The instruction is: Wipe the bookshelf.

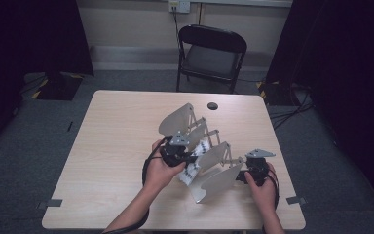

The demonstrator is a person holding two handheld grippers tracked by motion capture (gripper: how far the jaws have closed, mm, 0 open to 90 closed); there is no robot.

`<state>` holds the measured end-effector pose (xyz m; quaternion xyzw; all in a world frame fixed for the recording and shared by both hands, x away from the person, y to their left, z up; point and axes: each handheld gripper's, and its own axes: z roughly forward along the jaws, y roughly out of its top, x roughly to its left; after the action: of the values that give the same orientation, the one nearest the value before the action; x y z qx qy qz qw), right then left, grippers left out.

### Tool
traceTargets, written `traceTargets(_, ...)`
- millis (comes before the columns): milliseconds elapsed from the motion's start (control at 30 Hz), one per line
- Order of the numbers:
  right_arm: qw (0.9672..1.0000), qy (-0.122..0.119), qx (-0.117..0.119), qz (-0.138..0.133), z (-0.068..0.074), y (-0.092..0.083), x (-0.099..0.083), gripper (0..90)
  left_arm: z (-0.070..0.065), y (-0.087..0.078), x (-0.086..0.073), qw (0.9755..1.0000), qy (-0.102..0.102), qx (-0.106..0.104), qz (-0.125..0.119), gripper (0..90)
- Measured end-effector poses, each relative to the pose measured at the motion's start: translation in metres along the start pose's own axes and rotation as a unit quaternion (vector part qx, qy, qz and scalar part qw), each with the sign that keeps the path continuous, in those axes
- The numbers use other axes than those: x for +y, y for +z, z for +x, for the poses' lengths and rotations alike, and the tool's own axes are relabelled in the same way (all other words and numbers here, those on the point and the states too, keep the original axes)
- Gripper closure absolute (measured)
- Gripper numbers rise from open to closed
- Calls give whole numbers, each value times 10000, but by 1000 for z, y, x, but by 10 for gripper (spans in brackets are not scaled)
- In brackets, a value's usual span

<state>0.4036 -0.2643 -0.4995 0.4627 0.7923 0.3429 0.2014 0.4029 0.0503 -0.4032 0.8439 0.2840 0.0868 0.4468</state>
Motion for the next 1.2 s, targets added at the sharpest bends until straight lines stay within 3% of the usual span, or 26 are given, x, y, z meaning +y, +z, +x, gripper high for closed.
traceTargets(100,10000,1,0,1,0,0,0,117,-6,-9,18,9997,165,-60,-156,799)
traceTargets(233,10000,1,0,0,0,0,0,117,-8,-5,22,9996,196,-127,-130,799)
traceTargets(567,10000,2,1,0,0,0,0,117,-1,20,-7,9994,-163,-312,68,800)
traceTargets(933,10000,2,1,0,0,0,0,117,-3,45,-36,9988,-213,-305,324,798)
traceTargets(1200,10000,2,1,0,0,0,0,117,-3,45,-54,9982,-258,-342,411,796)
